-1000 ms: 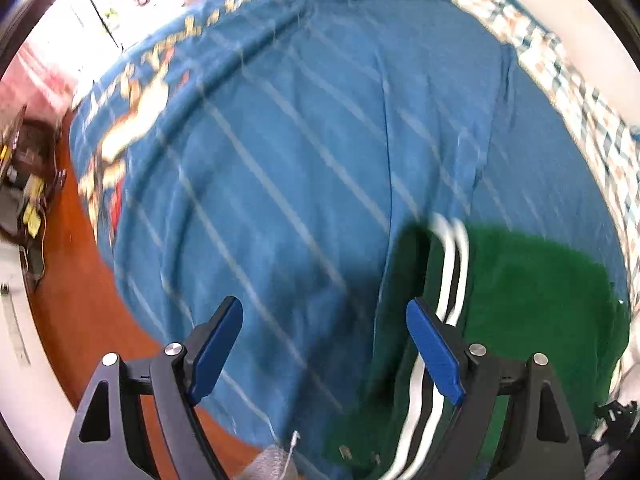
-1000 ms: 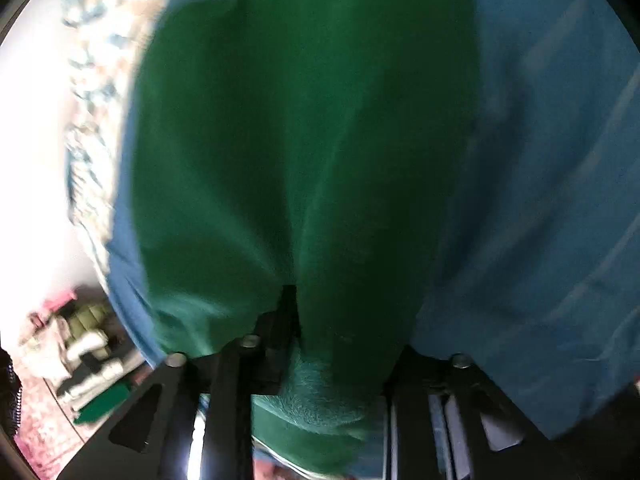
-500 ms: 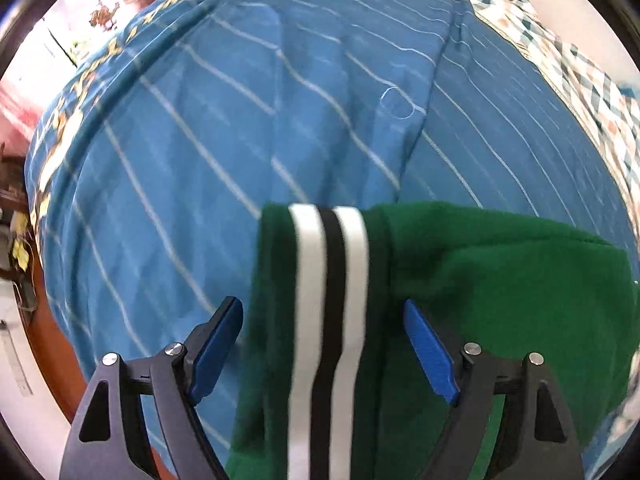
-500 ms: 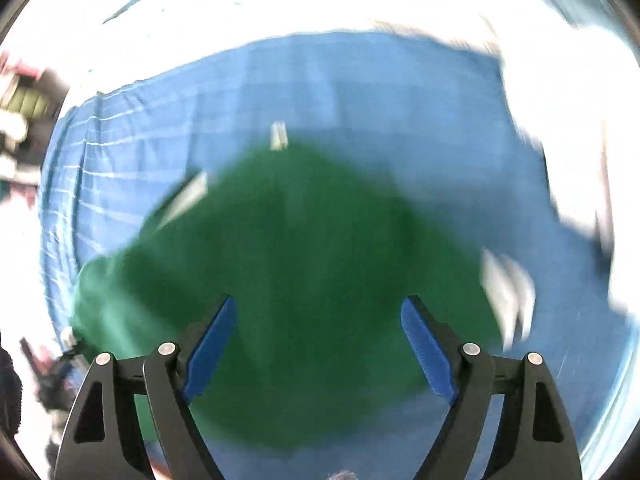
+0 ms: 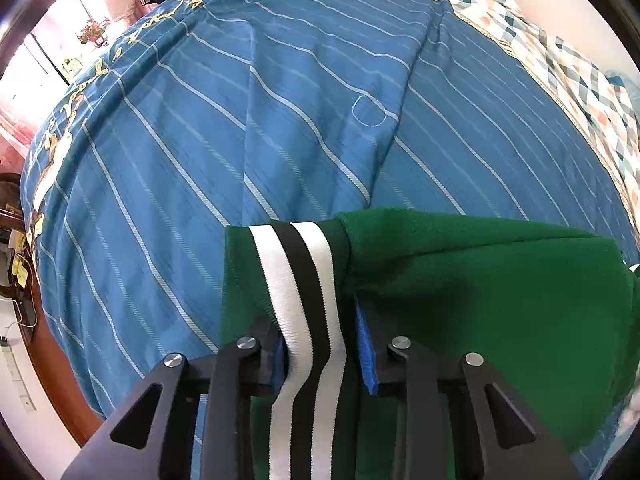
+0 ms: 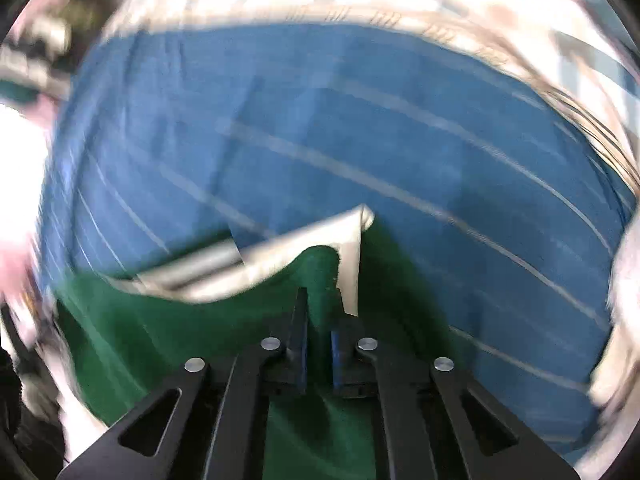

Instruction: Fold large clothes

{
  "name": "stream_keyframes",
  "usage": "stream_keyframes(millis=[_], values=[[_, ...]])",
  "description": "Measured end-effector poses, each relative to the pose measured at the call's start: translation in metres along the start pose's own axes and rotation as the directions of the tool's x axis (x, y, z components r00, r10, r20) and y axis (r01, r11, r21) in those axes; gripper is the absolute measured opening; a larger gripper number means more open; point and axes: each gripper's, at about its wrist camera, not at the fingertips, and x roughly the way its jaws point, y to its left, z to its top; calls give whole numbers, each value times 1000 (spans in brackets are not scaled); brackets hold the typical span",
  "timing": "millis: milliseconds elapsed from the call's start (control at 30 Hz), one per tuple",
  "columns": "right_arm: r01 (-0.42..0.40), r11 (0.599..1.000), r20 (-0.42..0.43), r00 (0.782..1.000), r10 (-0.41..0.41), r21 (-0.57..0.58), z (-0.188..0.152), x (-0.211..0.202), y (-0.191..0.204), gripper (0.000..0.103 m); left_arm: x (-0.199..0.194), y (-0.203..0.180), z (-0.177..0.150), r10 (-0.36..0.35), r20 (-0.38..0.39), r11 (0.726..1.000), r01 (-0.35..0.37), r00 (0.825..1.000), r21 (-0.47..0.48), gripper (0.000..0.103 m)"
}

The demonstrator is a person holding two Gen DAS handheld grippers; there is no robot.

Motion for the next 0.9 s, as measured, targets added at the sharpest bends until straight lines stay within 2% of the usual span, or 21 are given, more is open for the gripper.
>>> stream_keyframes(millis=[100, 167, 233, 267, 333, 367, 433, 500, 533, 600, 633, 667, 700, 733, 767, 867, 900], values=[[-48, 996, 105, 994, 41, 69, -1, -29, -7, 7, -1, 0, 0, -6, -3, 1000, 6, 1000, 3, 25], [-68, 992, 150, 987, 51, 111, 5, -30, -9, 7, 3, 0, -1, -2, -11, 1000, 2, 1000, 11, 25], [-68, 985, 146, 988, 44, 160, 12, -13, -16, 7, 13, -1, 3, 0, -36, 1000, 1, 999, 15, 26], [-39, 984, 145, 989, 13, 176, 17, -5, -21, 6, 19, 0, 4, -4, -48, 1000, 4, 999, 10, 28], [53, 983, 96, 993, -71, 178, 31, 27, -29, 5, 30, 2, 8, -16, -75, 1000, 16, 997, -2, 31], [133, 972, 55, 988, -146, 192, 36, 41, -35, 4, 35, 6, 12, -33, -89, 999, 31, 996, -25, 31], [184, 965, -11, 983, -185, 187, 42, 50, -39, 4, 36, 10, 15, -56, -108, 997, 51, 993, -52, 31], [197, 964, 1, 980, -200, 178, 43, 36, -30, 4, 23, 15, 15, -88, -116, 994, 80, 989, -76, 31], [159, 973, 32, 986, -167, 164, 40, 23, -24, 4, 15, 18, 14, -103, -102, 992, 94, 989, -89, 31], [147, 980, 64, 986, -156, 132, 30, -3, -10, 7, -12, 29, 5, -114, -51, 987, 107, 992, -123, 31], [133, 985, 96, 985, -143, 108, 20, -20, 0, 10, -32, 38, -3, -126, -21, 981, 121, 992, -150, 31], [115, 989, 117, 985, -125, 92, 10, -33, 9, 16, -44, 47, -12, -127, -7, 977, 123, 992, -175, 42], [102, 991, 119, 987, -112, 83, 0, -42, 15, 44, -55, 56, -23, -120, 1, 970, 117, 993, -212, 66], [76, 994, 111, 990, -84, 75, -12, -48, 24, 79, -63, 65, -36, -114, -2, 959, 110, 993, -260, 78], [48, 996, 105, 993, -55, 69, -24, -51, 33, 87, -69, 74, -51, -116, -6, 946, 109, 993, -307, 85], [25, 999, 30, 999, -27, 36, -62, -39, 61, 87, -72, 85, -100, -140, -48, 898, 107, 989, -426, 85], [11, 999, 16, 1000, -12, 37, -74, -37, 66, 85, -71, 87, -125, -170, -62, 864, 119, 983, -489, 85]])
